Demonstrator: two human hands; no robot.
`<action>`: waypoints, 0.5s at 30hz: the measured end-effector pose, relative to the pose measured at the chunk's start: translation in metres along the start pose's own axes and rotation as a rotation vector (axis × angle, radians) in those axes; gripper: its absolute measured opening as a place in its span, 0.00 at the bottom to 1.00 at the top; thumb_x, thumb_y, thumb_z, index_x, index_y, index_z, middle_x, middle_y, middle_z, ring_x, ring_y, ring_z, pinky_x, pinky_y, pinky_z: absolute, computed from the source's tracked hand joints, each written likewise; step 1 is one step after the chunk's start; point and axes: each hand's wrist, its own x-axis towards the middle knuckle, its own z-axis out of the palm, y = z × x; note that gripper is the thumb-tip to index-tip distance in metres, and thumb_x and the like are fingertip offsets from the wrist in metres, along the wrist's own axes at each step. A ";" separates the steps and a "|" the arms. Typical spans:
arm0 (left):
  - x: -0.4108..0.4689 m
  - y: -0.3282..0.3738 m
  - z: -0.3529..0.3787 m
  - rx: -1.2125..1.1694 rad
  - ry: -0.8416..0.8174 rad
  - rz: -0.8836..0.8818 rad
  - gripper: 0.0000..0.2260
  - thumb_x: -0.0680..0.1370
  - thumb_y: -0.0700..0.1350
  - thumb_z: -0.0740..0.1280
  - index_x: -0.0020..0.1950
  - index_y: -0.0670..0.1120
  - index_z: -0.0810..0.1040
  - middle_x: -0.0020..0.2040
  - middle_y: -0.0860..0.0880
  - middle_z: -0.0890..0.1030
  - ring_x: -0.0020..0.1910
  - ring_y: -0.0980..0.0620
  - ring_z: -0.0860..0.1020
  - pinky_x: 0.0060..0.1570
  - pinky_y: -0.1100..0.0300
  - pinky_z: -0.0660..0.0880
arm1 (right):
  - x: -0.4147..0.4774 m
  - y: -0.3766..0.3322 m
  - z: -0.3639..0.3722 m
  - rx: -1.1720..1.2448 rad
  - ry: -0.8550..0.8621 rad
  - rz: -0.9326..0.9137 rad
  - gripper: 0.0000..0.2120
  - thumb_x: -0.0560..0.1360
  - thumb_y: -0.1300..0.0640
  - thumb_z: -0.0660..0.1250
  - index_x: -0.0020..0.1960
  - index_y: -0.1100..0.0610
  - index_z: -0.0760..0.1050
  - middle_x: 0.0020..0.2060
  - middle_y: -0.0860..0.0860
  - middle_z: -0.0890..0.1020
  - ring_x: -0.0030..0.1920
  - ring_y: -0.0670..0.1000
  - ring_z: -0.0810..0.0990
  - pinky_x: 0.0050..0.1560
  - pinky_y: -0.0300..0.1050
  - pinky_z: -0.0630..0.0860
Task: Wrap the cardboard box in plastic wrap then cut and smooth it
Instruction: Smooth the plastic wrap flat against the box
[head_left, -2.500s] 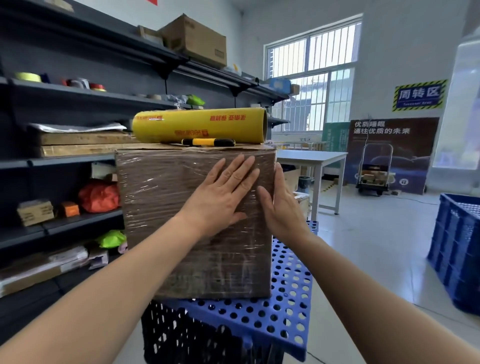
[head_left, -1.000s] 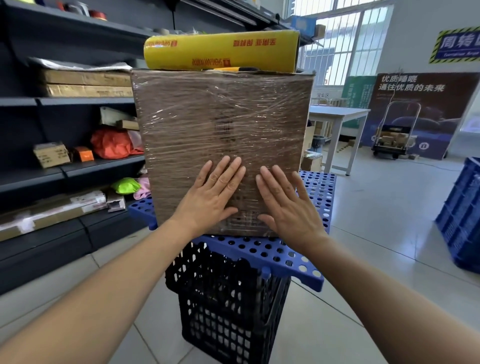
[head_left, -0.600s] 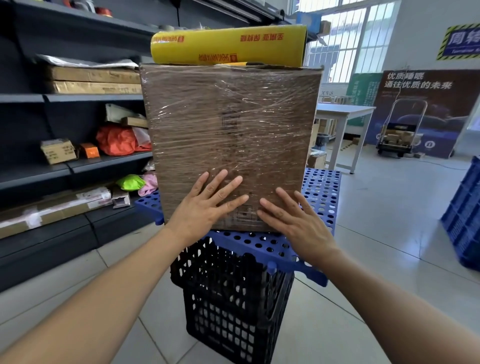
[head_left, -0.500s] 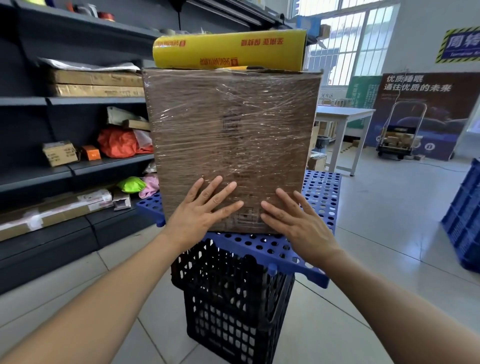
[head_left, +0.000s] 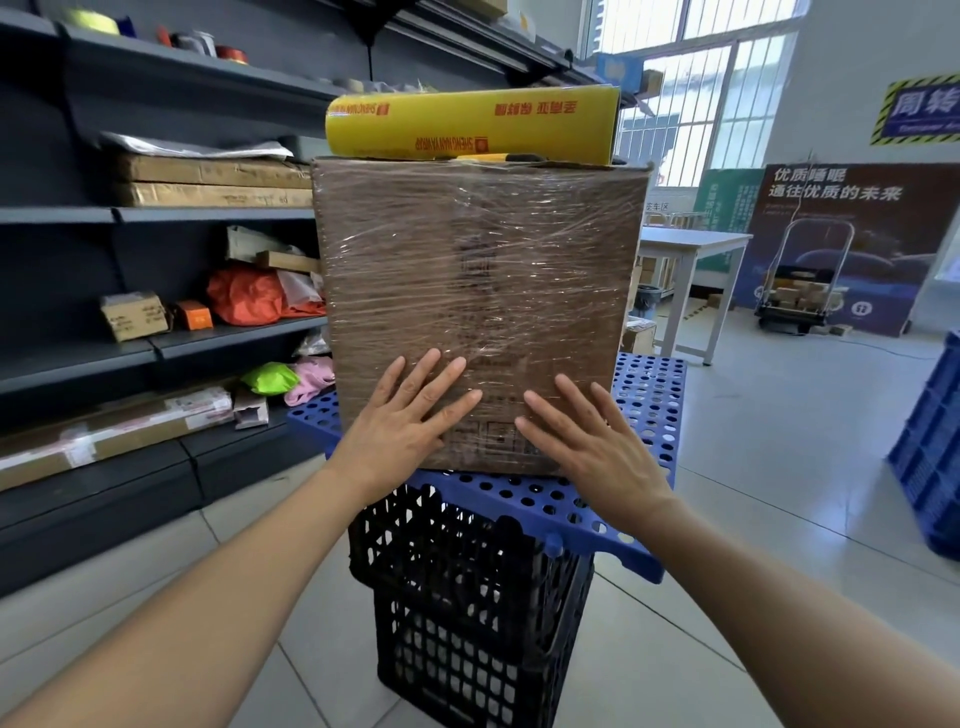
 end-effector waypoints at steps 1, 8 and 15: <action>0.003 0.001 -0.003 -0.018 0.018 -0.022 0.38 0.76 0.52 0.63 0.77 0.55 0.41 0.78 0.49 0.47 0.77 0.48 0.41 0.73 0.46 0.45 | 0.002 0.000 -0.001 0.006 0.010 0.035 0.38 0.71 0.58 0.67 0.76 0.51 0.53 0.76 0.51 0.55 0.77 0.57 0.45 0.74 0.59 0.45; 0.080 -0.006 -0.044 -0.177 0.118 -0.366 0.31 0.79 0.59 0.49 0.77 0.48 0.43 0.78 0.47 0.43 0.75 0.53 0.35 0.73 0.50 0.38 | 0.083 0.026 -0.051 0.132 0.197 0.487 0.38 0.77 0.35 0.46 0.77 0.59 0.44 0.77 0.56 0.51 0.76 0.51 0.41 0.74 0.57 0.44; 0.113 -0.011 -0.049 -0.178 0.168 -0.452 0.32 0.78 0.60 0.48 0.77 0.47 0.40 0.78 0.46 0.43 0.76 0.49 0.40 0.72 0.50 0.35 | 0.110 0.047 -0.060 0.191 0.166 0.638 0.40 0.76 0.34 0.46 0.76 0.56 0.33 0.77 0.53 0.40 0.75 0.51 0.33 0.74 0.54 0.36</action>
